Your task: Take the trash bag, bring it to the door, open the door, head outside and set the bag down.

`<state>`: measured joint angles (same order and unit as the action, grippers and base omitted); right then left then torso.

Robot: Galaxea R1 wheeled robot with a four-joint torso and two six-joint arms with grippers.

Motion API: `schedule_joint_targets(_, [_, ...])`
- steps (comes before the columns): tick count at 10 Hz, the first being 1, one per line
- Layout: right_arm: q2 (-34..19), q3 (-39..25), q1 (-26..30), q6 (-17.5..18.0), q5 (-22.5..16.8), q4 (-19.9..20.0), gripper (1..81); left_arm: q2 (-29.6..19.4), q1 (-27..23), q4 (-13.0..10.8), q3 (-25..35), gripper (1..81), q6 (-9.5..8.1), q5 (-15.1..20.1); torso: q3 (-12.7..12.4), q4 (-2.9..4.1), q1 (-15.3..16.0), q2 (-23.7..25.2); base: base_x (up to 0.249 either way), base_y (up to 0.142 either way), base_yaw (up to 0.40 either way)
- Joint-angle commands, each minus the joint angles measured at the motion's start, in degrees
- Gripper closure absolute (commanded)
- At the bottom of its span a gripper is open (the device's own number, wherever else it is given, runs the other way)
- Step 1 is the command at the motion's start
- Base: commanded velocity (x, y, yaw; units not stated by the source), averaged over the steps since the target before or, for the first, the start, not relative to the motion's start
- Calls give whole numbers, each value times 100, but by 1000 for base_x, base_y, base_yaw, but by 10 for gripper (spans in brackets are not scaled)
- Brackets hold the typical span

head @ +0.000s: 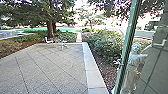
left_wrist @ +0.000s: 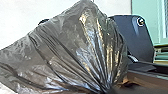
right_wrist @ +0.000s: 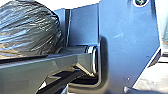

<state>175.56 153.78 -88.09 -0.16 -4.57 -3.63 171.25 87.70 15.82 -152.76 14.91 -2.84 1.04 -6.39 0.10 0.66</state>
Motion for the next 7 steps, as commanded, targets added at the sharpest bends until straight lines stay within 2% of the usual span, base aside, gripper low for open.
schedule_joint_targets(1, [105, -95, 261, -46, -378, -15, 10, -21, -266, -53, 18, 811, 21, 319, 0, 0, 0, 0, 101, 0, 0])
schedule_joint_targets(7, [96, -78, 261, -46, -369, 3, 10, -21, -274, -35, 18, 811, 21, 319, 0, 0, 0, 0, 101, 0, 0])
